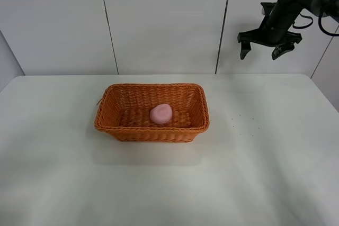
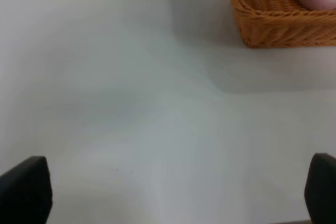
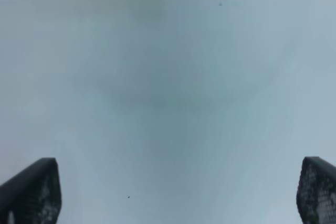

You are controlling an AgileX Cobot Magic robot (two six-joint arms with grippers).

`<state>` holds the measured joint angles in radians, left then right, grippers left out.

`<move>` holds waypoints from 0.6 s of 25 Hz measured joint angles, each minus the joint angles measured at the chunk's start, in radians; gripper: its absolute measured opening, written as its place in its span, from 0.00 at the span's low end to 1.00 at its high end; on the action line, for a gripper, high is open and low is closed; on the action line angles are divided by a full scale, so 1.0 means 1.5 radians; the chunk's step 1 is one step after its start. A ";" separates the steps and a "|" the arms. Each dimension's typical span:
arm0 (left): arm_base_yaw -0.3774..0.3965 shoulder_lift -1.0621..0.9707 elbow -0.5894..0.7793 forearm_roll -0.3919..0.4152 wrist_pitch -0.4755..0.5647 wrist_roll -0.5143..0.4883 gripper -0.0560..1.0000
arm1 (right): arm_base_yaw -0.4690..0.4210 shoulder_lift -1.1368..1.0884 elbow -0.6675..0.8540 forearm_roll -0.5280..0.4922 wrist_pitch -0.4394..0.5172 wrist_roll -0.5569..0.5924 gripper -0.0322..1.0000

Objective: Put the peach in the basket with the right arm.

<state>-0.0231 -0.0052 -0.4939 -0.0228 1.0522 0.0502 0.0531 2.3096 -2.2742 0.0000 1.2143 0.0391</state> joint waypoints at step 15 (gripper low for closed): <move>0.000 0.000 0.000 0.000 0.000 0.000 0.99 | 0.000 -0.298 0.369 0.009 -0.002 0.000 0.70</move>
<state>-0.0231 -0.0052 -0.4939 -0.0228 1.0522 0.0502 0.0524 1.8624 -1.7209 0.0138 1.2113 0.0391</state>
